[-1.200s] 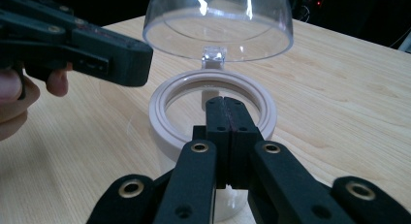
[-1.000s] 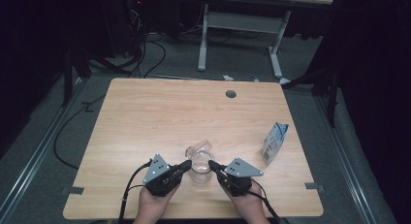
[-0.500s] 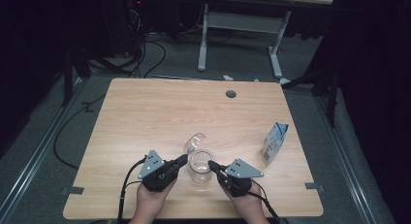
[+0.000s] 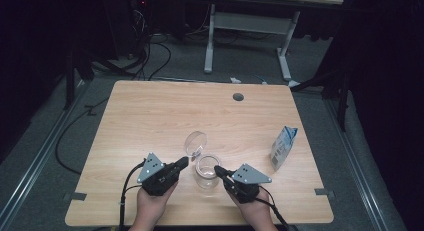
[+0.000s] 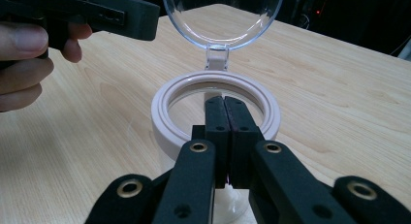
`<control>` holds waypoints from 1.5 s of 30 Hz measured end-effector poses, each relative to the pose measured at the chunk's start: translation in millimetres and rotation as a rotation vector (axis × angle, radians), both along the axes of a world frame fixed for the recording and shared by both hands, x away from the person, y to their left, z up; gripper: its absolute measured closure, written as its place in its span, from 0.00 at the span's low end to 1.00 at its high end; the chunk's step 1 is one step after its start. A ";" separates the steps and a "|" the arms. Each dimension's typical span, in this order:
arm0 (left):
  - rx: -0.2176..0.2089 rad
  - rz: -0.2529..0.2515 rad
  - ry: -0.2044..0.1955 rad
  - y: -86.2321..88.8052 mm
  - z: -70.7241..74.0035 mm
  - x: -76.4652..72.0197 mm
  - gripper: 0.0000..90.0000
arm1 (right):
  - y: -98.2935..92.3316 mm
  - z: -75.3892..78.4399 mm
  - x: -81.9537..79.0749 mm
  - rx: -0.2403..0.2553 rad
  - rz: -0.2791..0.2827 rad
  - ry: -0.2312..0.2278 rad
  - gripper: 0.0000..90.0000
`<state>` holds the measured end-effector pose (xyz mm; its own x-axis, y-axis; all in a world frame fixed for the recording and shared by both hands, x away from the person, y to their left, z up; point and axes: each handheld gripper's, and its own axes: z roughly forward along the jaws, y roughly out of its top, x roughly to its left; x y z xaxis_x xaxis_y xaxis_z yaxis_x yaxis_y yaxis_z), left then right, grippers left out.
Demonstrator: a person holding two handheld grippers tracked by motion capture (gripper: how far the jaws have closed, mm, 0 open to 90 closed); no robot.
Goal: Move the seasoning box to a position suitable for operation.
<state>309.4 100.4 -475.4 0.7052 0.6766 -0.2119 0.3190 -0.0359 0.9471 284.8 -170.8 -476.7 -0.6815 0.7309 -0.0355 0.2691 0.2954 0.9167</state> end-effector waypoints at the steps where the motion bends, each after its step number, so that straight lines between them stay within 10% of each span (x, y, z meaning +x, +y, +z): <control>1: 0.012 0.002 -0.004 0.9 -0.4 -0.3 0.97 | 0.0 0.0 0.0 0.000 0.000 0.000 0.96; 23: 0.244 0.155 0.063 59.1 -40.3 6.2 0.73 | -46.9 -5.2 8.5 0.030 -0.151 0.031 0.83; 45: 0.226 0.178 0.085 69.3 -49.1 9.0 0.62 | -92.1 -29.3 -8.3 -0.047 -0.282 0.087 0.67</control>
<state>318.4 169.7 -524.5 0.5575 0.8247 -0.0950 0.4174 -0.1795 0.8908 276.4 -262.9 -506.0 -0.4541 0.8906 -0.0241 0.4231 0.2394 0.8739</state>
